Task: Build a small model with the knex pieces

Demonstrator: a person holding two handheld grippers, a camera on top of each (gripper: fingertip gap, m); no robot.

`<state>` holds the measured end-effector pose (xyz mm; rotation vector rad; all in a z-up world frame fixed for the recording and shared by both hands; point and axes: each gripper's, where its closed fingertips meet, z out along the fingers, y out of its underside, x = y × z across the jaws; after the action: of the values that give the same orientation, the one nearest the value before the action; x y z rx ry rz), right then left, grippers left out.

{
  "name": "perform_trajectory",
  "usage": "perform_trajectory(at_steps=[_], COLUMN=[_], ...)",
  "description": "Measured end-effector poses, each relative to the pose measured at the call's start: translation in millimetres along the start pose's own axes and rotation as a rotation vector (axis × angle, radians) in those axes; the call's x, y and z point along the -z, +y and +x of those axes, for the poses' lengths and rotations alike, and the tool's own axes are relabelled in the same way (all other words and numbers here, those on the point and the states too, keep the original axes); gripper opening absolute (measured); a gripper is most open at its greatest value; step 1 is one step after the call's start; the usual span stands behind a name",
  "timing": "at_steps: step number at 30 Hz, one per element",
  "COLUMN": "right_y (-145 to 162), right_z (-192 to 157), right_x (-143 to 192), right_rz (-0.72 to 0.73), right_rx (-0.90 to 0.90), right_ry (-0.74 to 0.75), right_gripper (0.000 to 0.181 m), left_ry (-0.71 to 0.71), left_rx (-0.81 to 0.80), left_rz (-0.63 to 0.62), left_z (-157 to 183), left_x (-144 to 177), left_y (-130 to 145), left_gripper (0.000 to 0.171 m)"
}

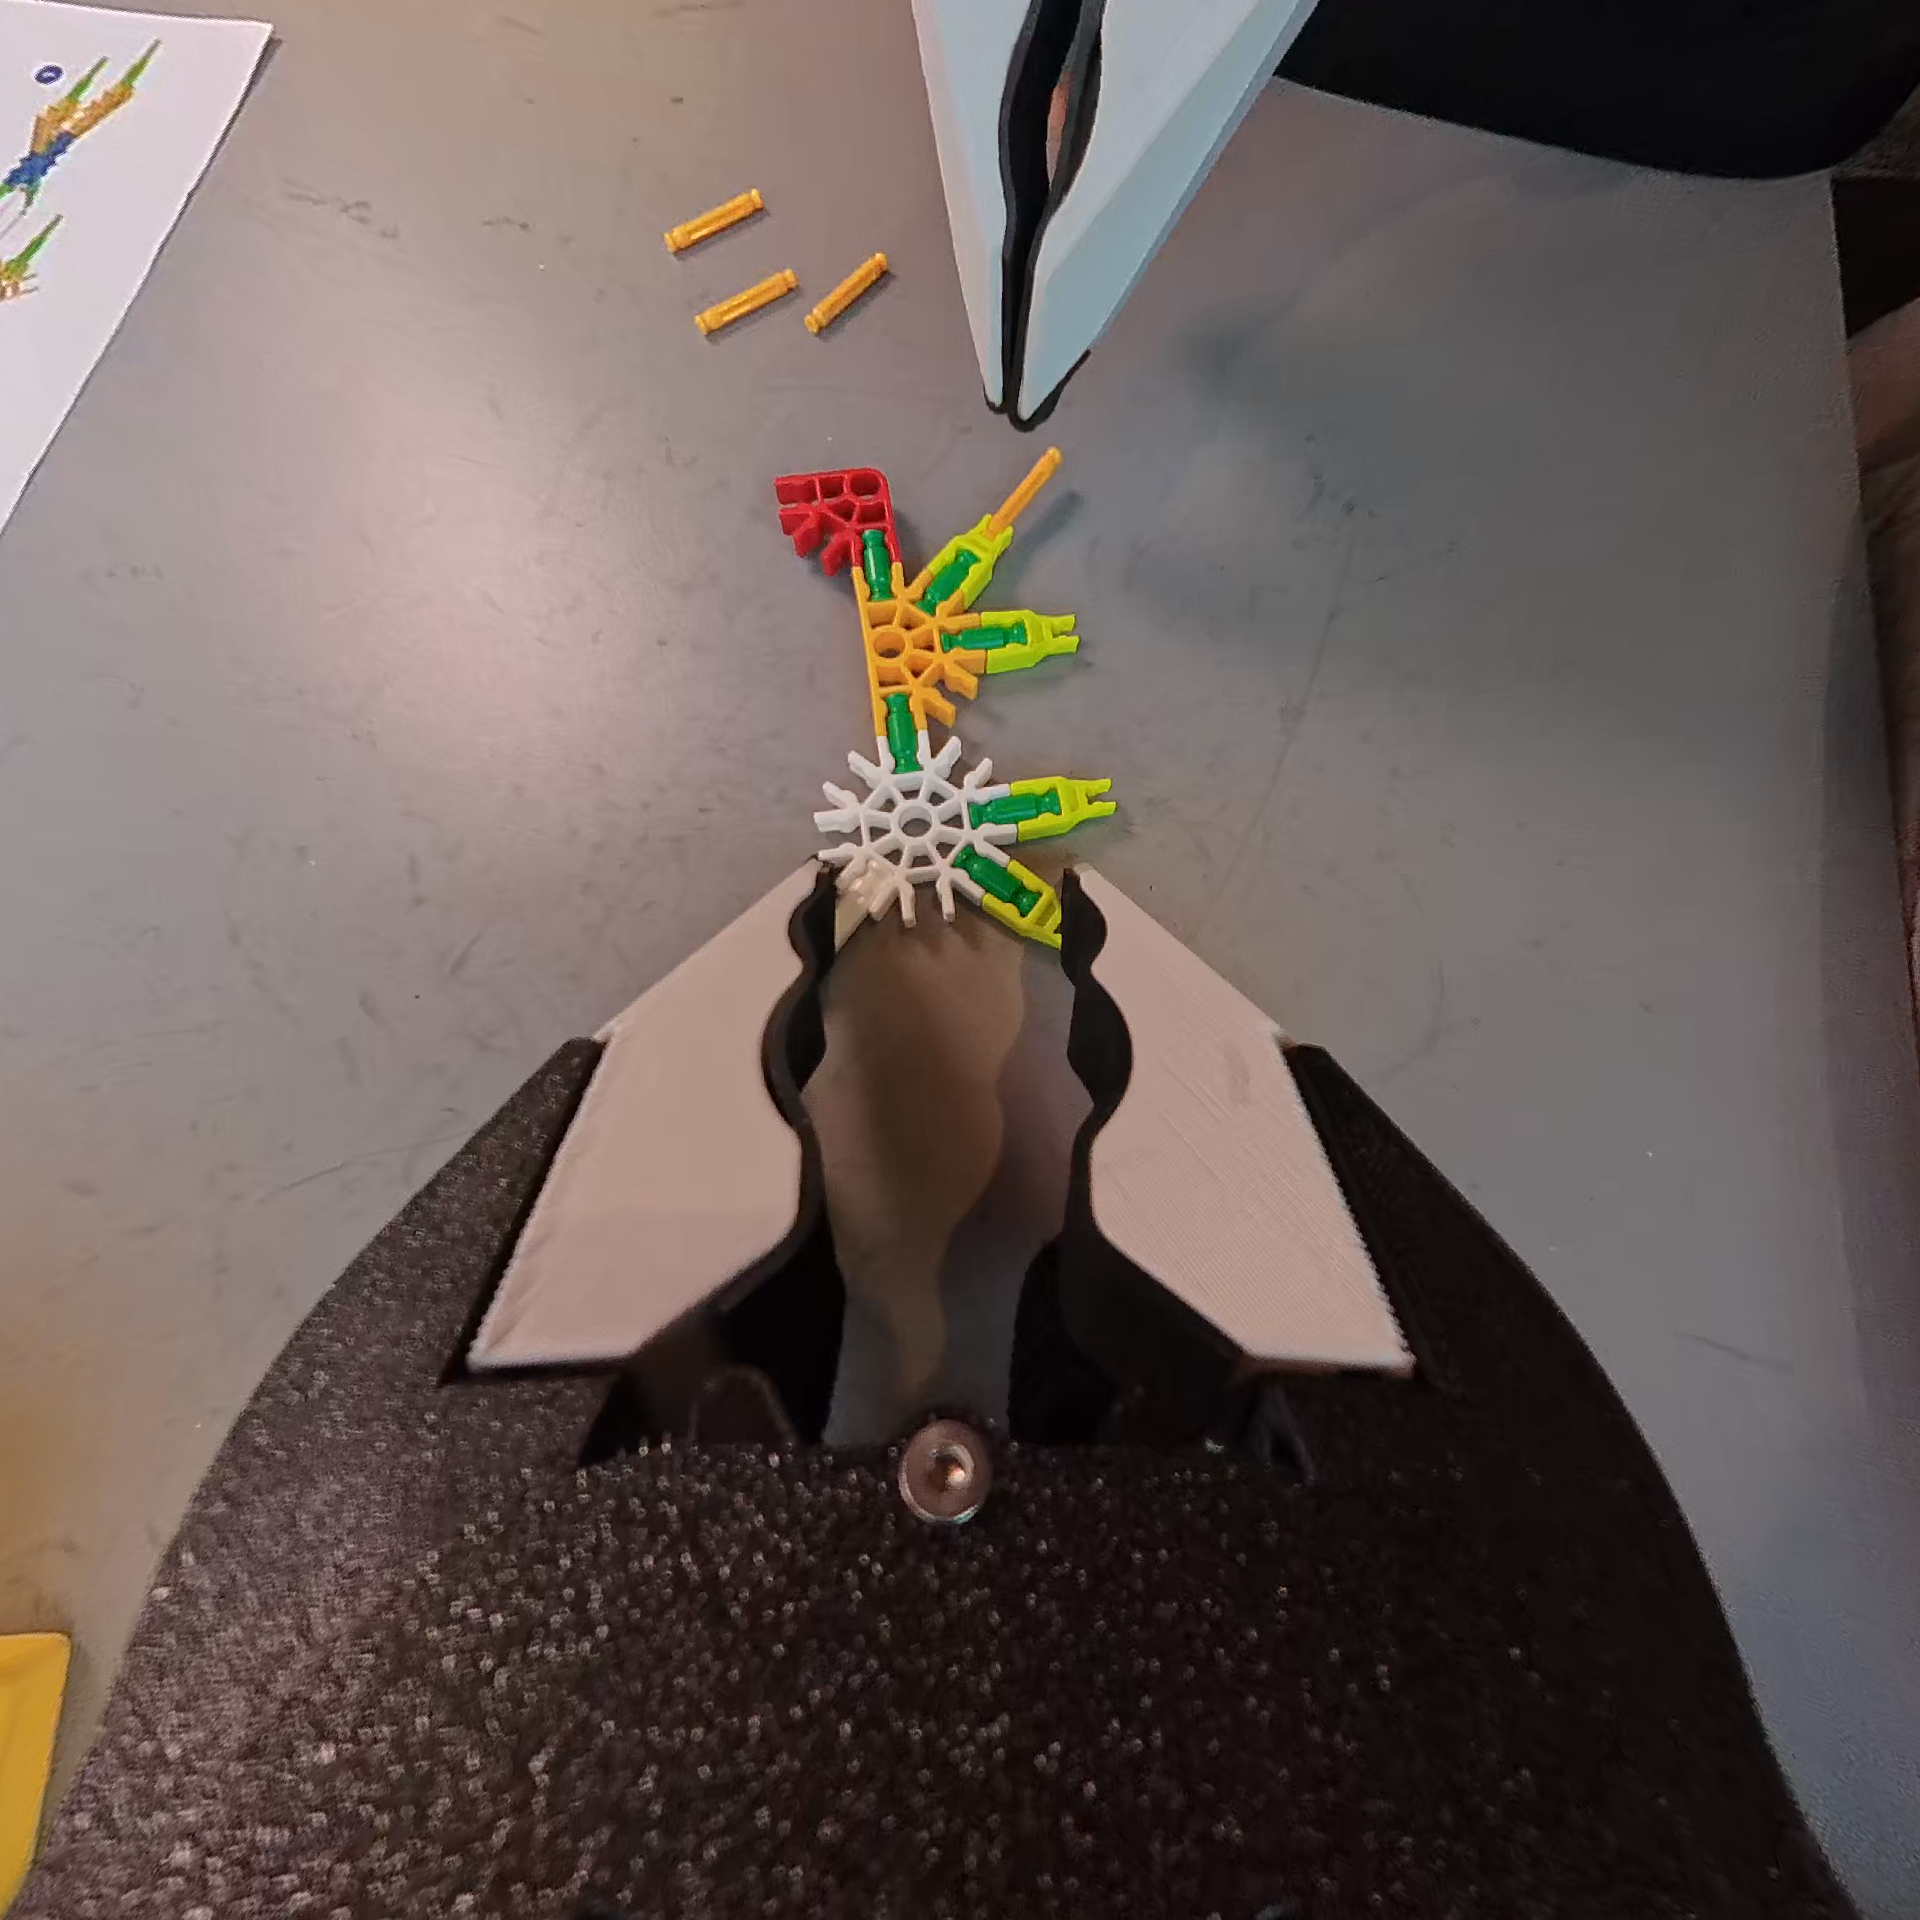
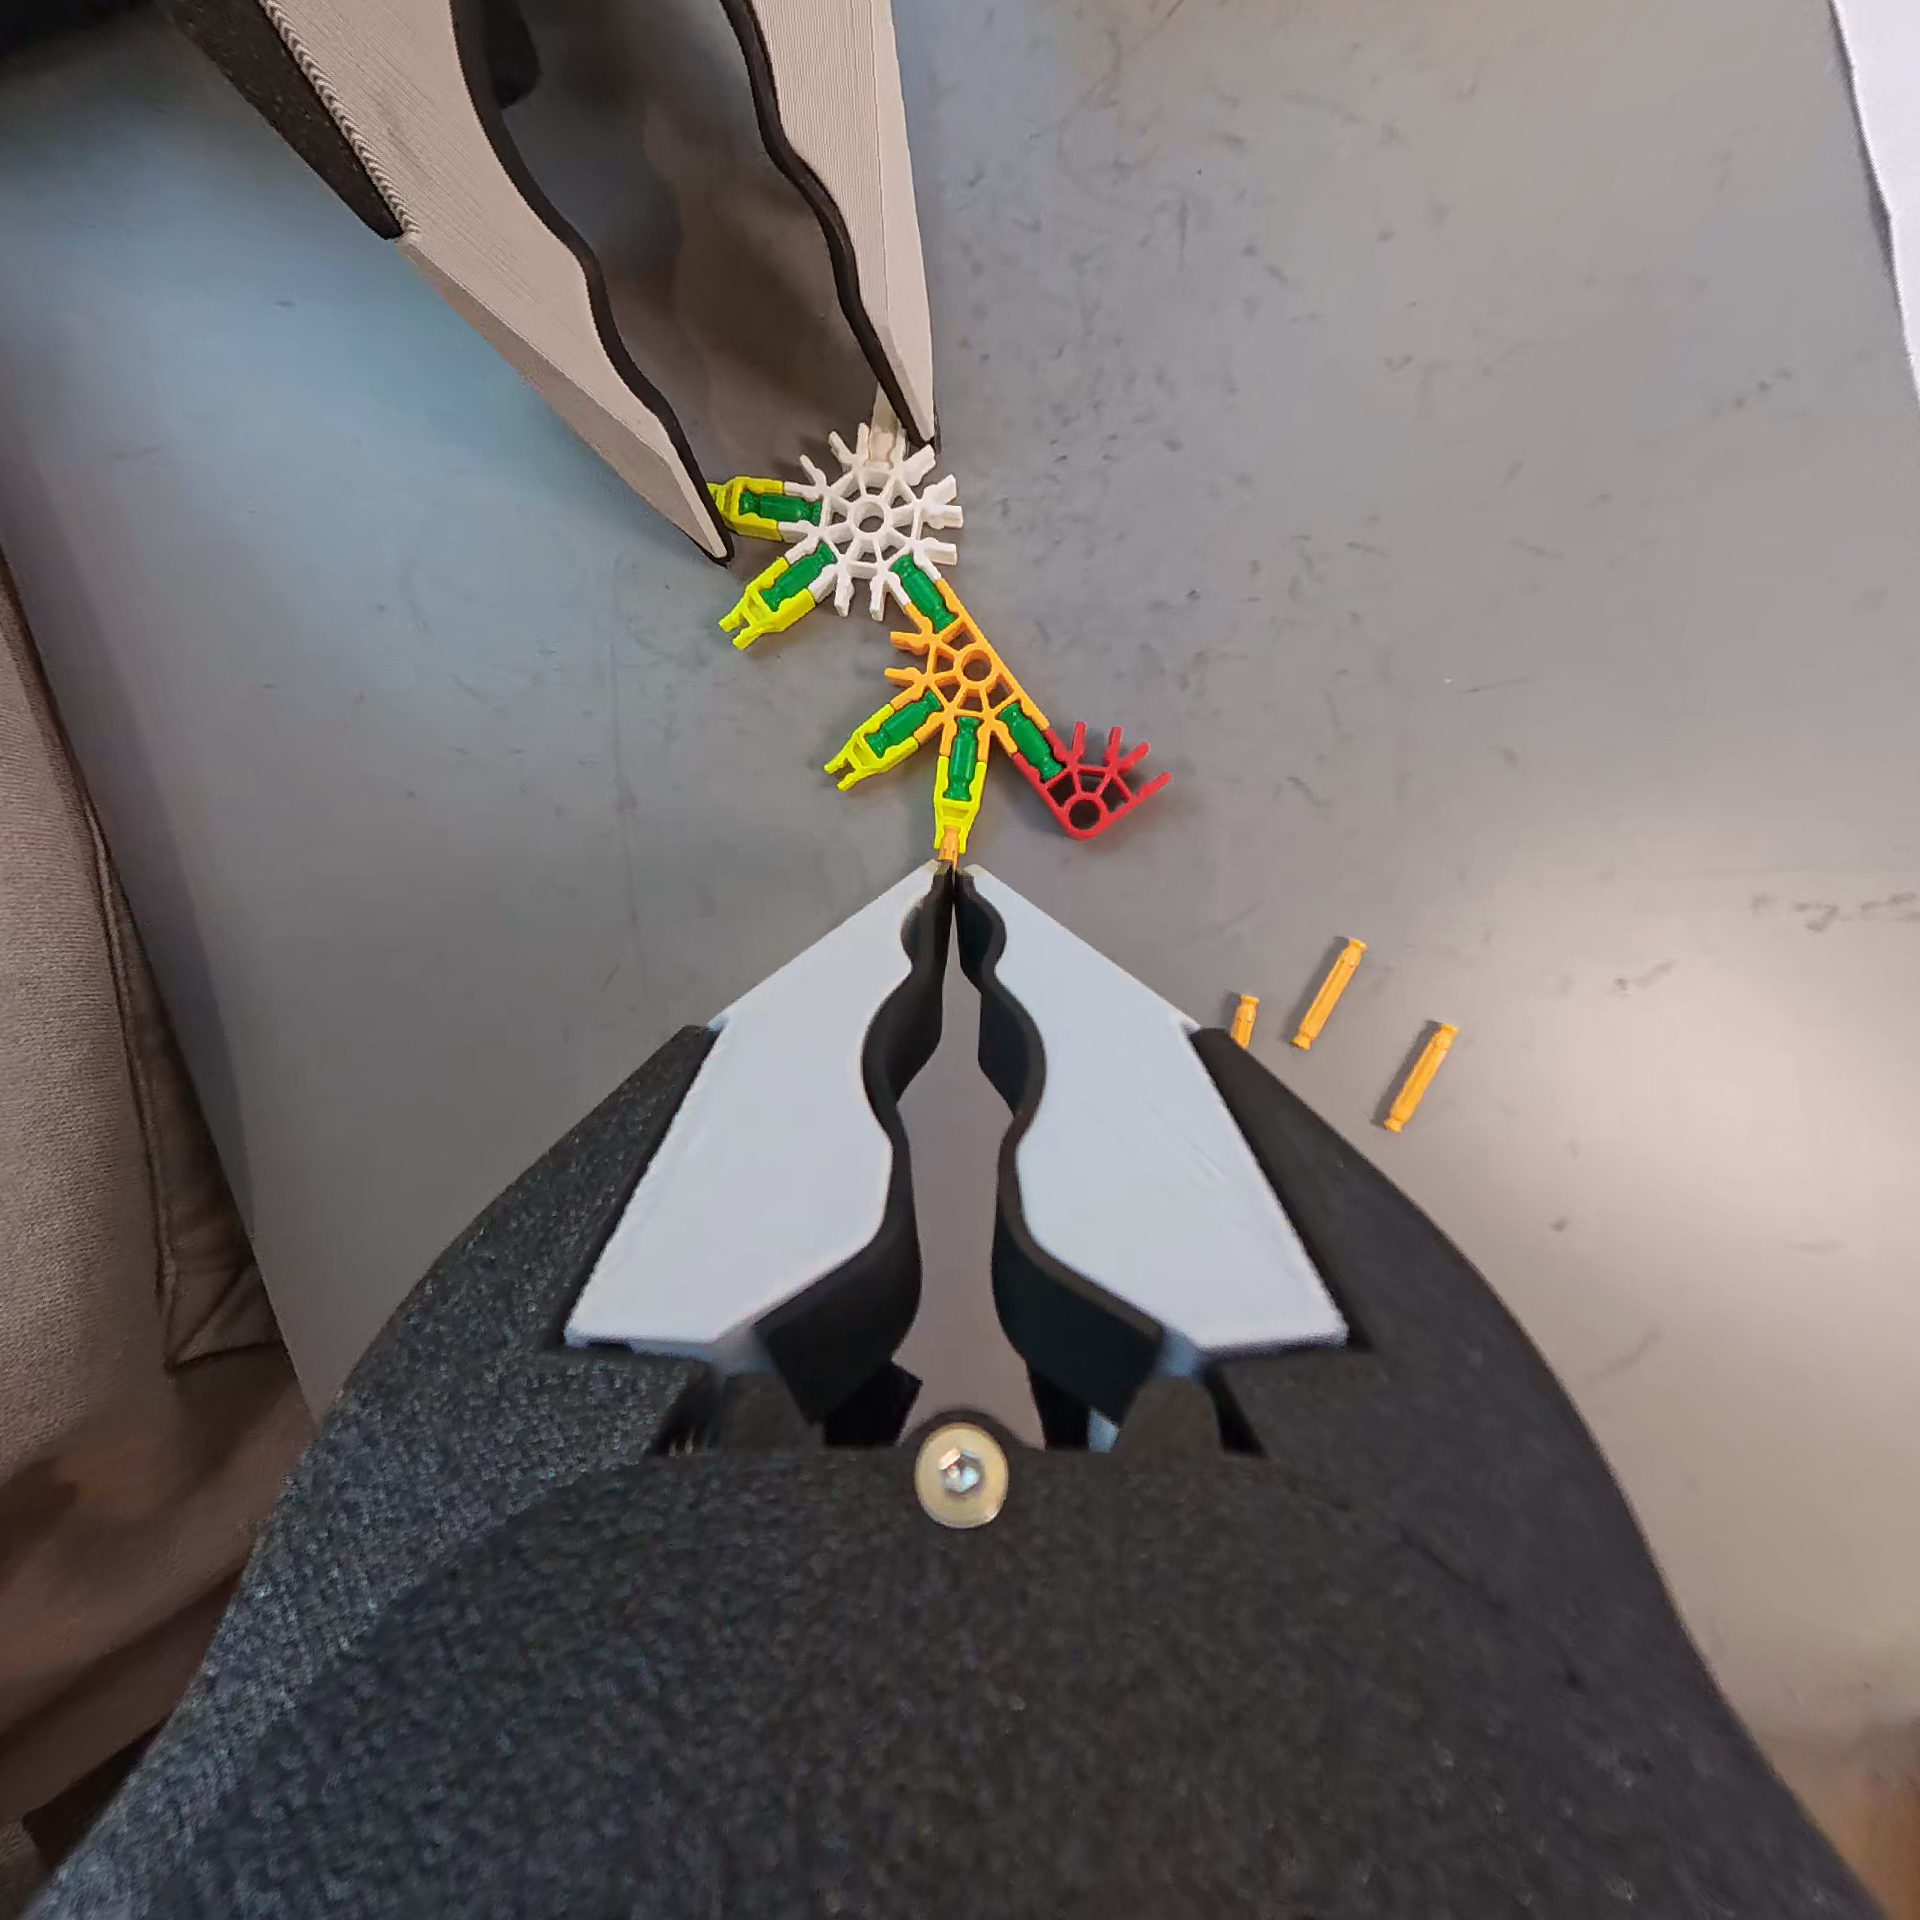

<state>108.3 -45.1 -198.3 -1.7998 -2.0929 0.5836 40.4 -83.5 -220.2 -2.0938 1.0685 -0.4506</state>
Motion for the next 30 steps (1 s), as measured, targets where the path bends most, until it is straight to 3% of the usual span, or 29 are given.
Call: perform_trajectory(at_steps=[9, 21, 27, 30], right_y=[2, 2, 0, -1], right_z=[-1, -2, -3, -2], right_x=[-20, -23, -24, -24], right_rz=[-0.133, -0.321, -0.316, -0.233], right_rx=[0.064, 0.149, 0.140, 0.083], right_ry=[-0.020, -0.046, -0.013, -0.001], right_gripper=[0.000, 0.000, 0.000, 0.000], left_ry=[0.003, 0.019, 0.015, 0.015], left_rx=[-0.008, 0.022, 0.035, 0.038], left_rz=[0.001, -0.008, -0.015, -0.014], left_z=[1, 1, 0, -1], left_x=[1, 0, 1, 2], left_y=[0, 2, 3, 3], left_gripper=[0.046, 0.045, 0.044, 0.044])
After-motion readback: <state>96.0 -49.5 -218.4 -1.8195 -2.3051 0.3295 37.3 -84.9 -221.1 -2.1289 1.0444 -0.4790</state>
